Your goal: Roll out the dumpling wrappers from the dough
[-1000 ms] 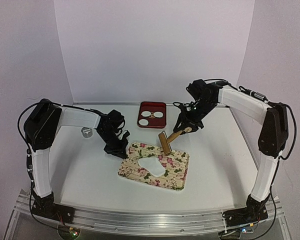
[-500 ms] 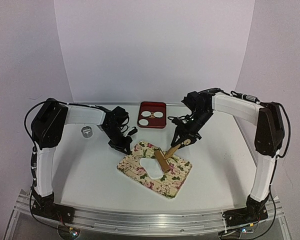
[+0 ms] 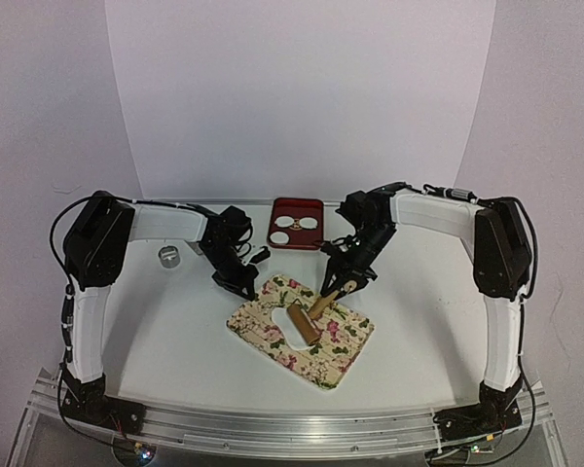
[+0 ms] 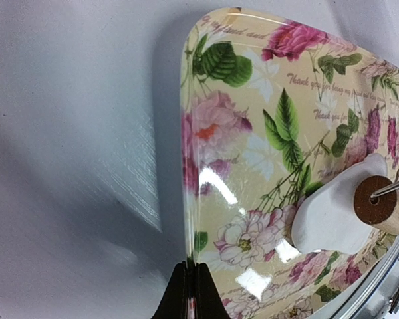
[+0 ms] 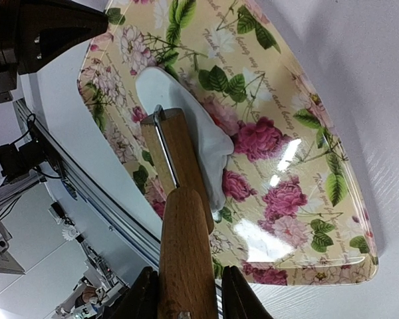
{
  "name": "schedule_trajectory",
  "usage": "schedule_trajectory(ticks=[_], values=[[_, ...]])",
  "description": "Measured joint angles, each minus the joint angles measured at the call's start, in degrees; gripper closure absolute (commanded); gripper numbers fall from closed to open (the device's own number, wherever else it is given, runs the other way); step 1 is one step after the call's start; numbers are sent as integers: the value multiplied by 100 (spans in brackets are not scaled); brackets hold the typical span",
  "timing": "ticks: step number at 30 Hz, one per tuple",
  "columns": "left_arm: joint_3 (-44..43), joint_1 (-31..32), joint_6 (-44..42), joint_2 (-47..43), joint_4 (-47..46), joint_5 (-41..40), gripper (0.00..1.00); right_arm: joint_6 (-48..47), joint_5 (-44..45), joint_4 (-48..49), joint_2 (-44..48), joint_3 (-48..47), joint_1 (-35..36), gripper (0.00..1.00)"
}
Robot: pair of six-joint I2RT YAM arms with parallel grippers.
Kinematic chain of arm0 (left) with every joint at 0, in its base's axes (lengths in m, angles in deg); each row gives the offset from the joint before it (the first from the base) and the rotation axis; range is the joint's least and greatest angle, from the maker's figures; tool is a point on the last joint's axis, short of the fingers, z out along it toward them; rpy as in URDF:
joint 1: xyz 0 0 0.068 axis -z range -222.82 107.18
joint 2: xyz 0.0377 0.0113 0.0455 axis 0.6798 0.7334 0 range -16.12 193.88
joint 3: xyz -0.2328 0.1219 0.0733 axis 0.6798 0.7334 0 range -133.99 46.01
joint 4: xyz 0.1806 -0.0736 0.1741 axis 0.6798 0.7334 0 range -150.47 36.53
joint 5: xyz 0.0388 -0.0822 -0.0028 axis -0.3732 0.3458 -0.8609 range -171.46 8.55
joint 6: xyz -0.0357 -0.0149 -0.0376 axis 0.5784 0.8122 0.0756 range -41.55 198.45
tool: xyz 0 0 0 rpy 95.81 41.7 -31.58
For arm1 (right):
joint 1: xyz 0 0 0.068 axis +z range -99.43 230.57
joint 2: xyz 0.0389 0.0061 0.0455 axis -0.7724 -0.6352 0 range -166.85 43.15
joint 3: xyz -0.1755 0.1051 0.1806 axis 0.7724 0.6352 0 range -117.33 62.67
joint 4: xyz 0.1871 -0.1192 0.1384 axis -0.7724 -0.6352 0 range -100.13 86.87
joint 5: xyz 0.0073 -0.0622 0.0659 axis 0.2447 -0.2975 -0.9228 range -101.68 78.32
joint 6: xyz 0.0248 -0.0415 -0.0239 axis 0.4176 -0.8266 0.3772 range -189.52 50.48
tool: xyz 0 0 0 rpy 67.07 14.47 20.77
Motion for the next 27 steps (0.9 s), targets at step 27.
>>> schedule_trajectory(ticks=[27], values=[[-51,-2,46,41,5,77,100,207,-752,758,71,886,-221,100]])
